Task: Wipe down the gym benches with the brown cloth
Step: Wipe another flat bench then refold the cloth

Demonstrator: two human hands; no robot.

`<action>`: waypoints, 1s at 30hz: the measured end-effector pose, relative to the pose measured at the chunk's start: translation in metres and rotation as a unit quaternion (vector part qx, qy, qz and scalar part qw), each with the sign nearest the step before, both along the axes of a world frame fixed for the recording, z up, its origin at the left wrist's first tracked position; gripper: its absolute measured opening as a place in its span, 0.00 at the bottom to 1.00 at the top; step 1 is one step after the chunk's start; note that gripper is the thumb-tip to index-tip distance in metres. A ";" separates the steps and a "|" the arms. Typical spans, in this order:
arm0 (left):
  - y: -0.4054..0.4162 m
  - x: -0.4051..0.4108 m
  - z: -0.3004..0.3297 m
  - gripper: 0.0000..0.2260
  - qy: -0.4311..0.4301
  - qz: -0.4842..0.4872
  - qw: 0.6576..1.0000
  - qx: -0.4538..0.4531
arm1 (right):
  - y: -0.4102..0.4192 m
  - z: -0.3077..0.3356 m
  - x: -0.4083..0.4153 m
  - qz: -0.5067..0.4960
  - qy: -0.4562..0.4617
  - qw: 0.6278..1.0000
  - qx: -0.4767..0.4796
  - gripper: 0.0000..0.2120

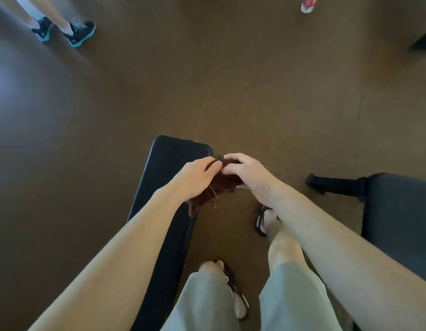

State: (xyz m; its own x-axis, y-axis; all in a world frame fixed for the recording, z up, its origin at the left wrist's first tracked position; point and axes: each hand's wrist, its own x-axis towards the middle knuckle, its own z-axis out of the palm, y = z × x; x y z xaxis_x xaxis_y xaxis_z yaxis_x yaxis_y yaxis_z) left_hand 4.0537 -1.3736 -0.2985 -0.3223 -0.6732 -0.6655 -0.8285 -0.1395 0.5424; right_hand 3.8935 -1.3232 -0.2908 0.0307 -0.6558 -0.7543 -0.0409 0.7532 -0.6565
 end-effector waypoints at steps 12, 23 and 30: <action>0.050 -0.111 0.182 0.42 0.030 -0.209 0.974 0.078 | 0.080 0.177 -0.106 -0.335 -0.177 0.925 0.040 0.16; 0.092 -0.338 0.215 0.30 0.108 -0.289 0.944 -0.114 | 0.135 0.211 -0.291 -0.522 -0.121 0.844 -0.009 0.03; 0.125 -0.464 0.230 0.11 0.127 -0.446 0.874 -0.144 | 0.183 0.212 -0.393 -0.594 -0.079 0.799 -0.045 0.20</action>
